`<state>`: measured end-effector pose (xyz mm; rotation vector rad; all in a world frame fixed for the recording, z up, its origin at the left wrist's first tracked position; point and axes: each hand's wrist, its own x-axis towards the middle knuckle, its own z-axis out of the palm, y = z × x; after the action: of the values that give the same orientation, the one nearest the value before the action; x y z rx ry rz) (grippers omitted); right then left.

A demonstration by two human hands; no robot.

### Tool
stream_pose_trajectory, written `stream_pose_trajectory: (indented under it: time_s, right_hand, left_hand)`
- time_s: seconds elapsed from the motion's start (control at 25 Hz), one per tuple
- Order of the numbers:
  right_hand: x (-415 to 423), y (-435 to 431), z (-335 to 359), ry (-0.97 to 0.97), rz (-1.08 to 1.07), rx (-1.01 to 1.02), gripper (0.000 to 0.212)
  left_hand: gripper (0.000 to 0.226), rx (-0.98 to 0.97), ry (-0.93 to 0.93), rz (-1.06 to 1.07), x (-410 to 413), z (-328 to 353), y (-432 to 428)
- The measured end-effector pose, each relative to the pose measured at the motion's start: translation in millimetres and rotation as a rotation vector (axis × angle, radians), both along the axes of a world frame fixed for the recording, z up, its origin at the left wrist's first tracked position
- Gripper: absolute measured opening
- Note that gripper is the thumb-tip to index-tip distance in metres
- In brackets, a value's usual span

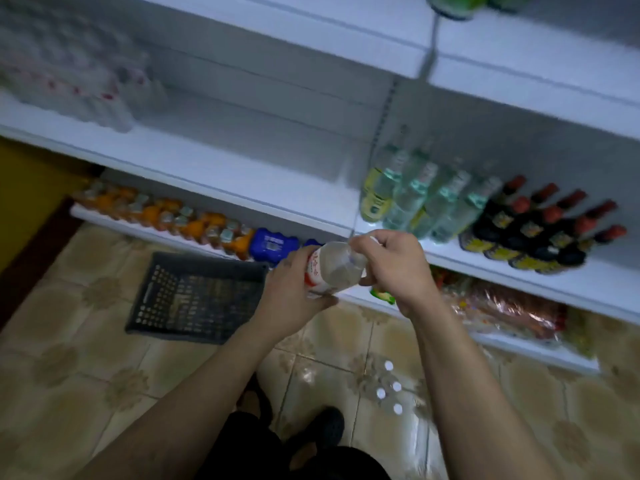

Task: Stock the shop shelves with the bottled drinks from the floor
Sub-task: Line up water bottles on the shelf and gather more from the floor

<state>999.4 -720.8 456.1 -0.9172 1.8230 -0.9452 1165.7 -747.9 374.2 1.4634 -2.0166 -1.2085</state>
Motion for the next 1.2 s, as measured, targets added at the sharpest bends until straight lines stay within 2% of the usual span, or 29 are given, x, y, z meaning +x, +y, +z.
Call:
stream_pose_trajectory:
  time_s: [0.08, 0.2, 0.32, 0.52, 0.72, 0.88, 1.2]
  right_hand:
    - [35.8, -38.4, 17.3, 0.01, 0.087, -0.017, 0.027]
    - [84.2, -87.3, 35.4, 0.059, 0.211, -0.041, 0.014]
    - [133.7, -133.6, 49.8, 0.086, 0.326, -0.08, 0.012]
    - [201.9, -196.7, 55.0, 0.087, 0.308, -0.192, 0.012]
    - [245.0, -258.3, 35.2, 0.345, 0.441, -0.211, 0.033]
    - [269.5, -309.5, 22.2, 0.448, 0.482, -0.185, 0.04]
    - [297.3, -421.7, -30.4, 0.155, 0.532, -0.079, 0.045]
  left_hand:
    - [0.079, 0.001, 0.035, 0.071, 37.2, 17.5, -28.6]
    - [0.073, -0.006, 0.054, 0.083, 90.4, 38.1, -67.9]
    - [0.069, -0.074, 0.062, 0.115, 144.7, 50.0, -102.9]
    - [0.063, -0.147, 0.071, 0.307, 204.7, 47.8, -152.0]
    - [0.062, -0.151, 0.016, 0.489, 231.4, 35.2, -191.7]
    - [0.06, -0.134, -0.05, 0.642, 239.1, 26.0, -228.8]
    - [0.058, -0.158, -0.108, 0.904, 231.4, -8.8, -337.7]
